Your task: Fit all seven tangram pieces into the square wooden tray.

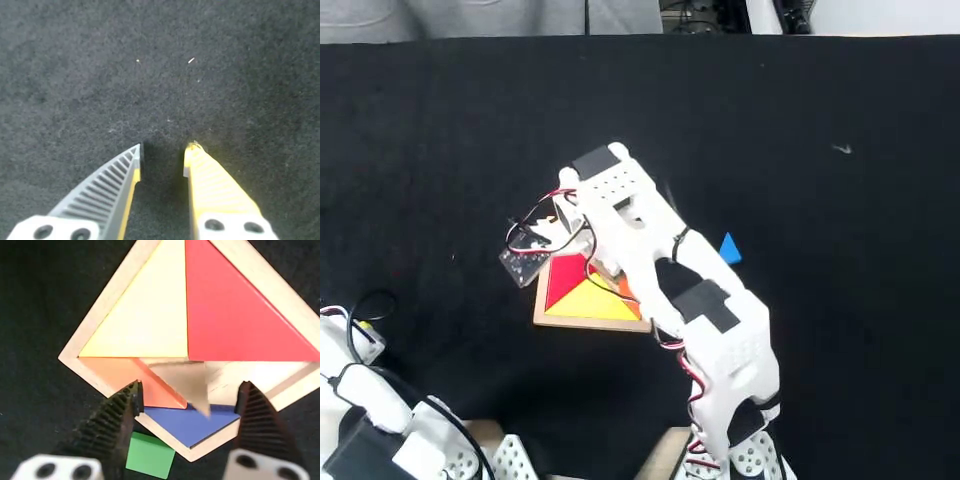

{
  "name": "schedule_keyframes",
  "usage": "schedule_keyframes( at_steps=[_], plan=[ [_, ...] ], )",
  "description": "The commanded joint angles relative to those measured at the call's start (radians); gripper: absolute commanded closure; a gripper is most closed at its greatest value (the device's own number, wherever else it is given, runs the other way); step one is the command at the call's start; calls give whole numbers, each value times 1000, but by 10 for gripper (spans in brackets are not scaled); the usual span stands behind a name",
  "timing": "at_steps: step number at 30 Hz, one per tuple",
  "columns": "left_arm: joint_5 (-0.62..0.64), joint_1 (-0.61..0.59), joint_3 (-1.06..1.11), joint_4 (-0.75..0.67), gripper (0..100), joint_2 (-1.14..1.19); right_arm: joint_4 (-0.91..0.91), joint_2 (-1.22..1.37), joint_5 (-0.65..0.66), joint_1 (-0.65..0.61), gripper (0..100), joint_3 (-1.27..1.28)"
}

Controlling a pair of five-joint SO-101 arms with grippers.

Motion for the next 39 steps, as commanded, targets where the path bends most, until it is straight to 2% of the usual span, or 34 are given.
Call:
schedule_keyframes(
  at_steps=[1, 5, 8, 11, 13, 16, 18, 20, 25, 30, 39],
  plan=[
    [-9, 15, 2, -6, 848, -12, 8, -16, -12, 20, 698, -25],
    [-9, 15, 2, -6, 848, -12, 103, -61, -20, 46, 708, -67],
    [-11, 15, 2, -6, 848, -12, 167, -113, -110, 55, 810, -96],
    [-11, 15, 2, -6, 848, -12, 95, -134, -299, 86, 992, -102],
    [-11, 16, 2, -6, 848, -12, -9, -136, -480, 120, 958, -101],
    [-11, 16, 2, -6, 848, -12, -178, -134, -772, 141, 988, -94],
    [-11, 16, 2, -6, 848, -12, -278, -134, -914, 137, 988, -56],
    [-11, 16, 2, -6, 848, -12, -356, -134, -999, 112, 988, -8],
    [-11, 16, 4, -6, 848, -12, -460, -136, -1089, 44, 988, 122],
    [-11, 16, 4, -6, 848, -12, -474, -142, -1126, 11, 988, 186],
    [-11, 16, 4, -6, 848, -12, -511, -133, -1119, 55, 988, 271]
  ],
)
